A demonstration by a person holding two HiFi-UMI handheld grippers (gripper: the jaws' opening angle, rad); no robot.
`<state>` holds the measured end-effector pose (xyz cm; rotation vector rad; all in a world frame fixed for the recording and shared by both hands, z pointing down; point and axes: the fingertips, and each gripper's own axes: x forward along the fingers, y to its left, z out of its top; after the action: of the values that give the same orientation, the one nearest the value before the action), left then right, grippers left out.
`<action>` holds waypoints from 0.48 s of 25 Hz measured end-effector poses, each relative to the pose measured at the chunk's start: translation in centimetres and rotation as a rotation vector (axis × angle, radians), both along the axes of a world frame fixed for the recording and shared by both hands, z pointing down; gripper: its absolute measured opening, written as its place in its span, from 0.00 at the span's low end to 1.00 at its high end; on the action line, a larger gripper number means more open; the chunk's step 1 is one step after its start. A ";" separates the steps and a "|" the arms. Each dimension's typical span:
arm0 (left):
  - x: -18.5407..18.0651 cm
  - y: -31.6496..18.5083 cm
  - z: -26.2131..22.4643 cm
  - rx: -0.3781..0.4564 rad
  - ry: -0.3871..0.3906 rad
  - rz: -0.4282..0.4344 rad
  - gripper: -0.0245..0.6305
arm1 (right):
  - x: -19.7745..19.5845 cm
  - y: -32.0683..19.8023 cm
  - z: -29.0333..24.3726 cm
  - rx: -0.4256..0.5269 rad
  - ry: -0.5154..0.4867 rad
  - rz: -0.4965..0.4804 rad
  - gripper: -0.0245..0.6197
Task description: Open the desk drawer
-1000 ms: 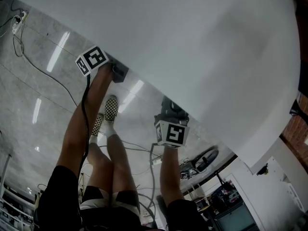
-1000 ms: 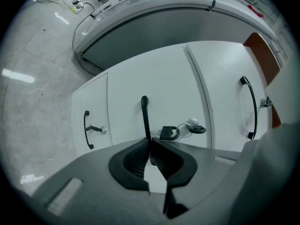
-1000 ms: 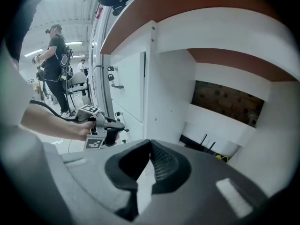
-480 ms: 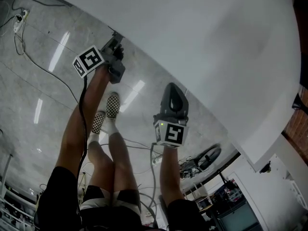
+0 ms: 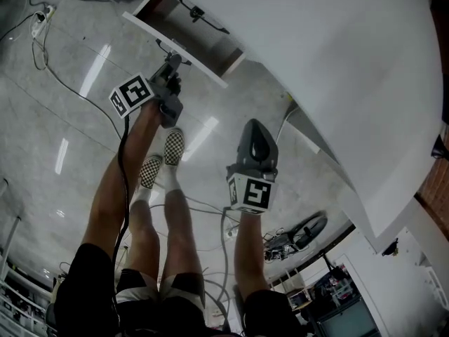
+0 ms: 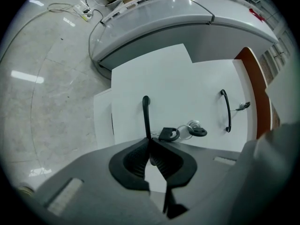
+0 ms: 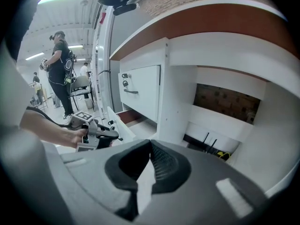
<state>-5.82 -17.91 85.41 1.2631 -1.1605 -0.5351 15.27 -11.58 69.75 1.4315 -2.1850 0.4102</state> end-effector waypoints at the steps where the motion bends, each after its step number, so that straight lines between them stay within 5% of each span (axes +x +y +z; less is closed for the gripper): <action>1: -0.3 0.6 0.0 -0.004 -0.001 0.001 0.07 | -0.4 0.4 0.0 0.002 0.022 -0.026 0.05; 12: -1.6 5.9 -0.1 -0.044 -0.006 0.008 0.07 | -1.5 3.7 -0.8 0.013 0.049 -0.058 0.05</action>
<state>-7.46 -11.99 85.36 1.2318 -1.1663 -0.4974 13.79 -7.86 68.91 1.3666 -2.1881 0.3373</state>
